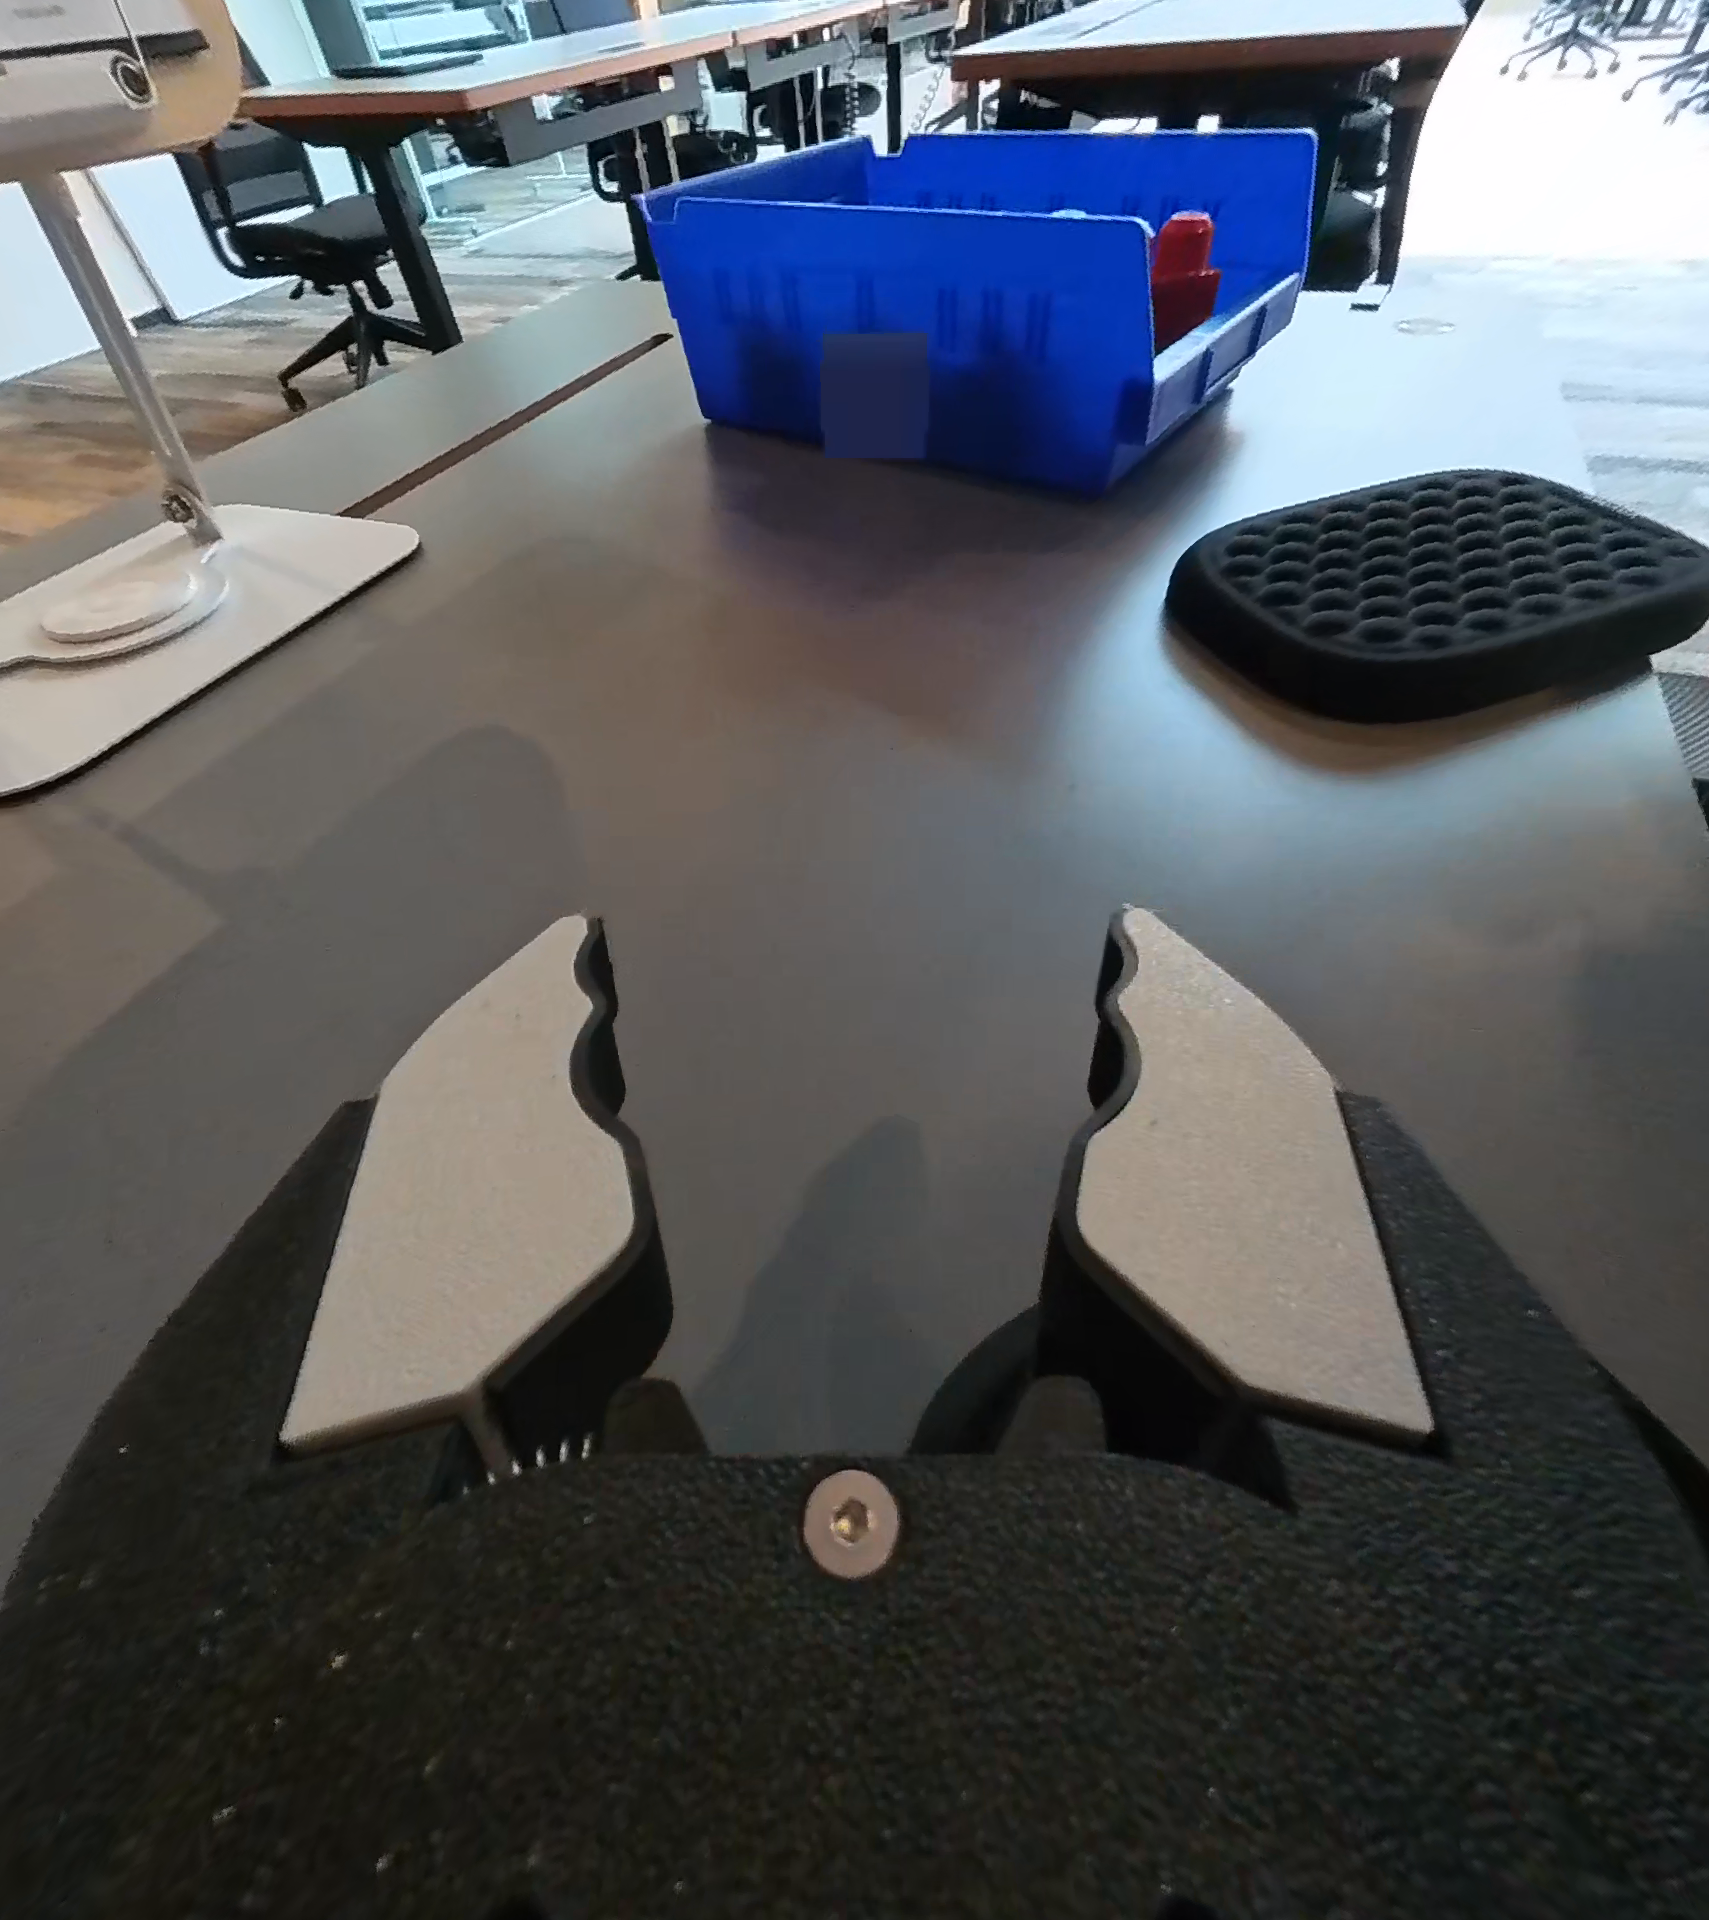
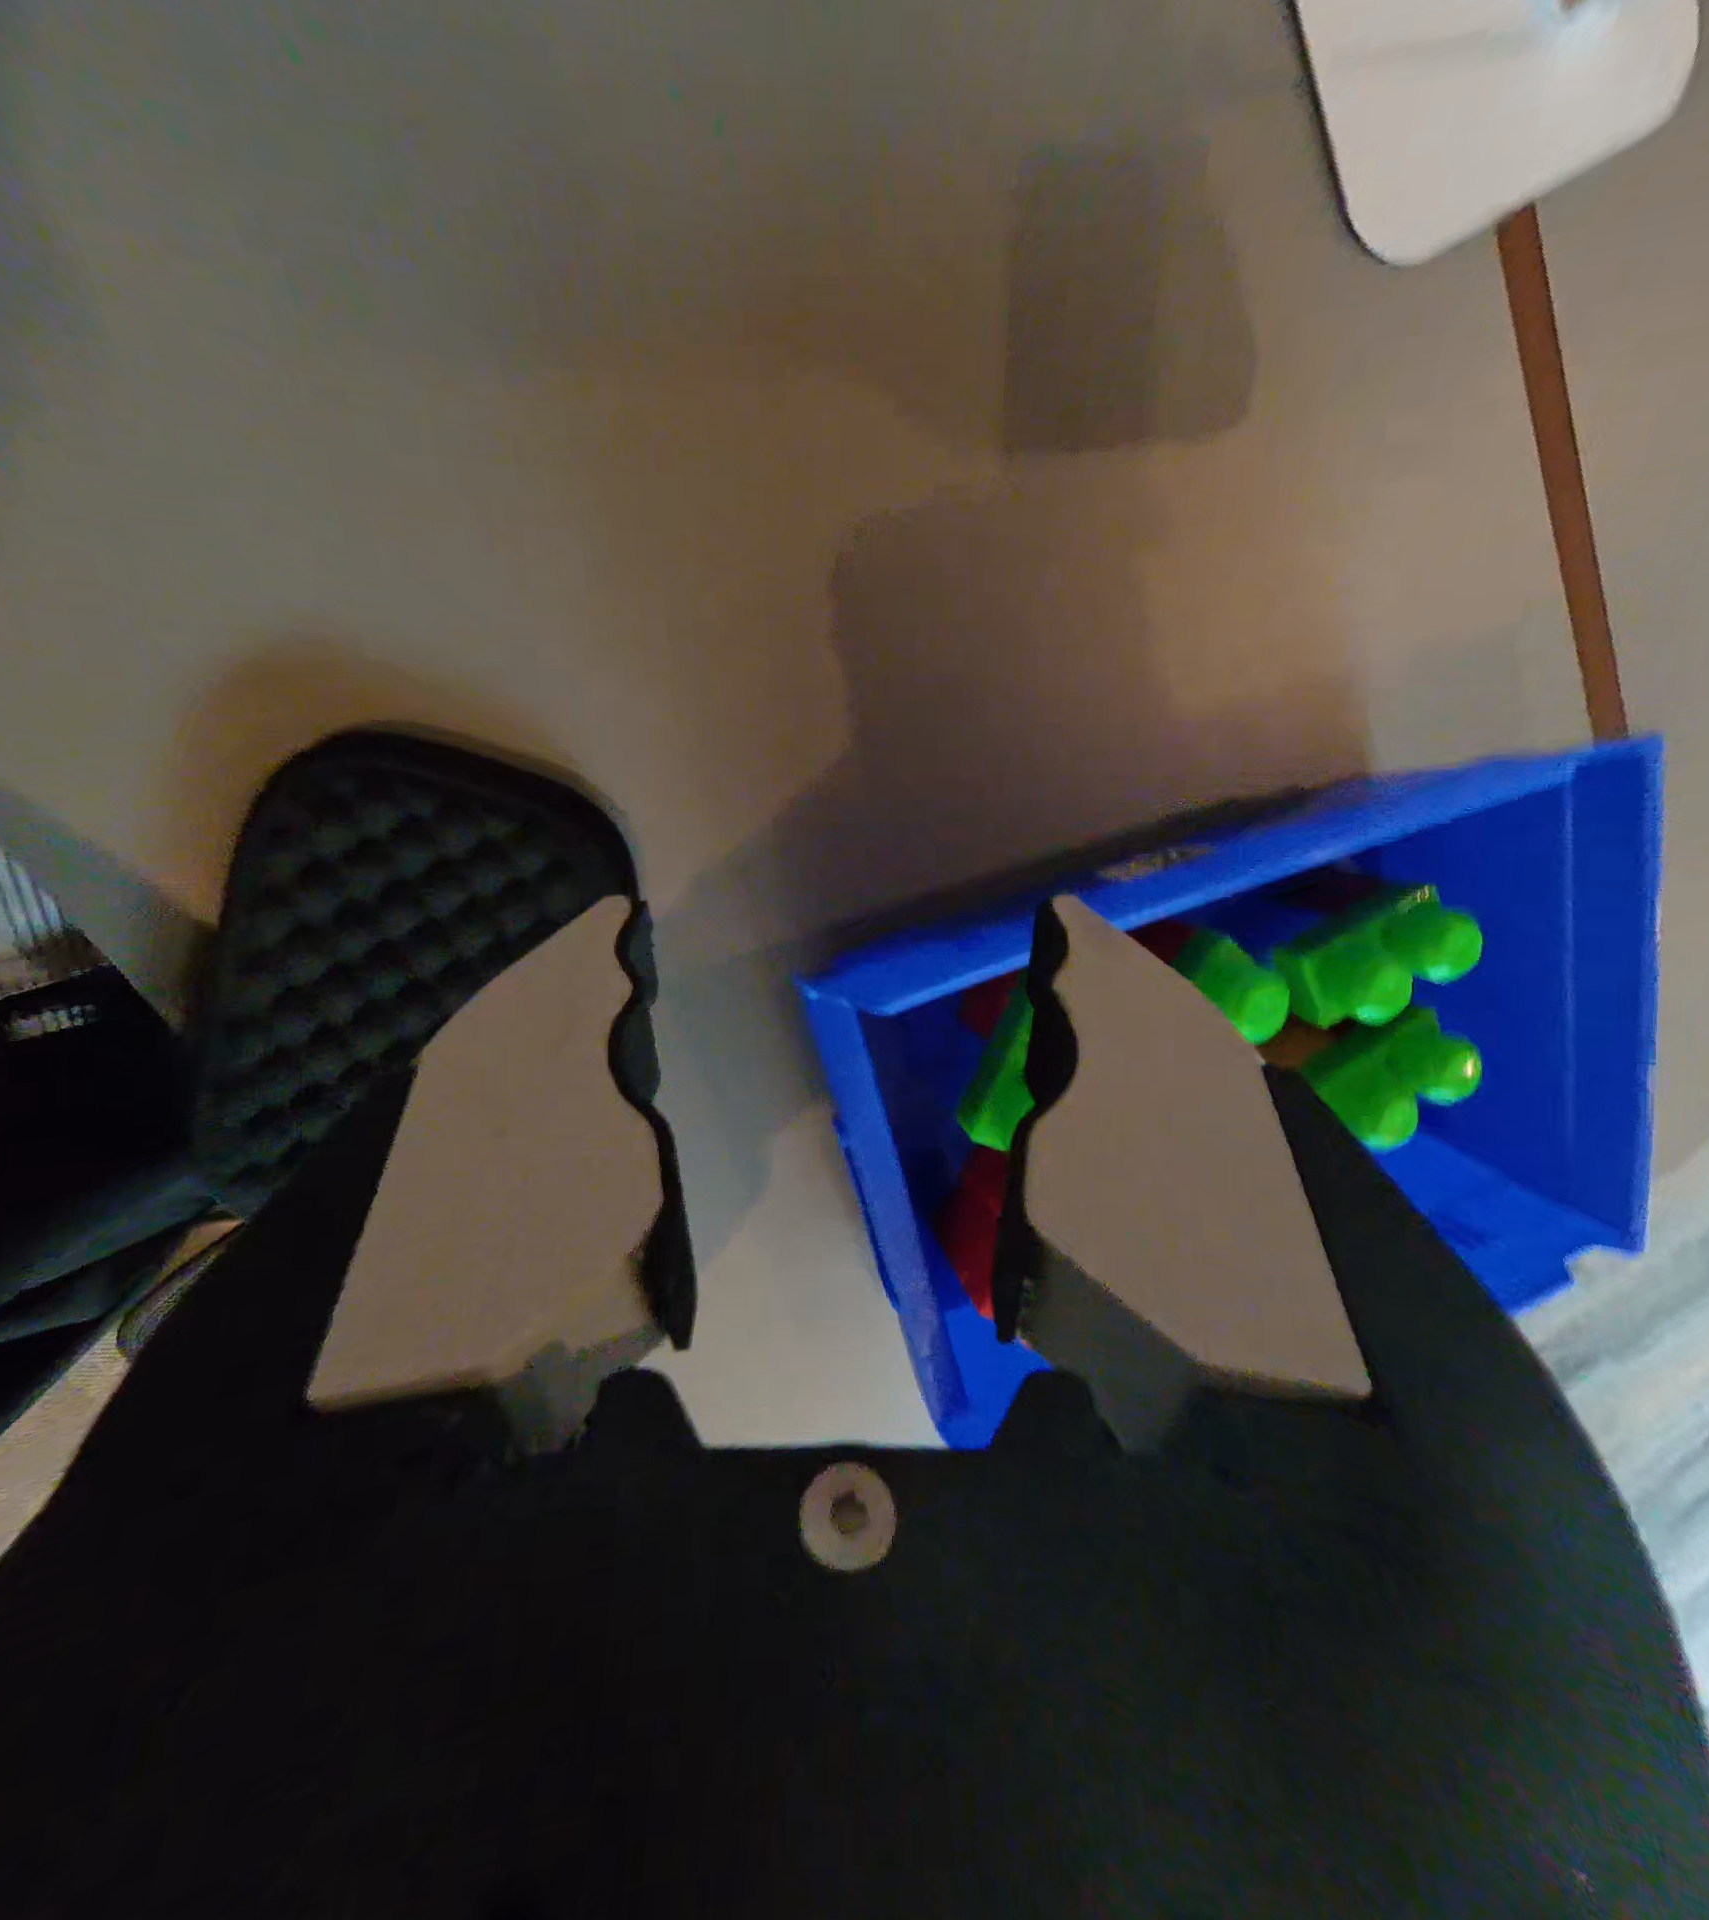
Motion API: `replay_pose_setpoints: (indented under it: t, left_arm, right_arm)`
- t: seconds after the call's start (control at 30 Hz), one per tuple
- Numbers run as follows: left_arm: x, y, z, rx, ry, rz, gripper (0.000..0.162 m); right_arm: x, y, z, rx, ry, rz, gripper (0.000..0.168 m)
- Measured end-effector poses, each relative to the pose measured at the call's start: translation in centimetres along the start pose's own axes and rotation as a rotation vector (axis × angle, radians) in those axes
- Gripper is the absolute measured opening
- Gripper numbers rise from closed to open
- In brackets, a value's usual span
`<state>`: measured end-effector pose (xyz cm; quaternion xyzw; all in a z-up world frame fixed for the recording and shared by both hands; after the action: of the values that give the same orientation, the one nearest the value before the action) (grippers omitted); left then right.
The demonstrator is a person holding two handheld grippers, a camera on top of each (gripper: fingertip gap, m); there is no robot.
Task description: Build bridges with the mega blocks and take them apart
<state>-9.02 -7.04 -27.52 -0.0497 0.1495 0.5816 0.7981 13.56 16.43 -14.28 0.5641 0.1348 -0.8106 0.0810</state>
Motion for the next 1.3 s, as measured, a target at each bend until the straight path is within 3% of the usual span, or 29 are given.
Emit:
replay_pose_setpoints:
  t: [0.2, 0.43, 0.73, 0.9, 1.07, 1.17, 1.3]
  left_arm:
    - [-0.1, -0.1, 0.1, 0.026, 0.007, 0.012, 0.087]
    - [-0.4, -0.1, 0.4, 0.036, -0.008, 0.024, 0.084]
    - [-2.3, 0.4, 2.2, 0.016, -0.047, 0.101, 0.079]
    - [-7.3, 1.1, 4.9, 0.085, -0.022, 0.181, 0.074]
    - [-15.0, 6.5, 6.6, 0.129, 0.068, 0.374, 0.065]
    - [-18.8, 11.7, 5.6, 0.172, 0.224, 0.455, 0.063]
    - [-20.8, 18.3, 2.6, 0.237, 0.414, 0.437, 0.060]
  right_arm:
    - [1.2, 3.4, 4.8, -0.138, -0.045, 0.021, 0.069]
    - [3.5, 6.9, 9.3, -0.234, -0.224, 0.069, 0.068]
    - [8.9, 7.4, 11.8, -0.199, -0.457, 0.117, 0.065]
    - [11.2, 6.0, 11.8, -0.158, -0.547, 0.131, 0.063]
    - [12.6, 5.1, 10.7, -0.123, -0.541, 0.149, 0.062]
    - [12.6, 4.8, 10.2, -0.114, -0.544, 0.147, 0.062]
    - [12.1, 4.8, 9.9, -0.105, -0.576, 0.163, 0.062]
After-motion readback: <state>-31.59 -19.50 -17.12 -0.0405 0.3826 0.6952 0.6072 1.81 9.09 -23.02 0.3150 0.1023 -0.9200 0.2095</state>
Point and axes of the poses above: each gripper's, where its closed fingertips meet, x out along the fingers, z out of its top, y = z × x across the jaws, the point moved 5 cm from there along -x, back along the fingers, and after that the axes turned 6 degrees about z, right-handed, at the moved point
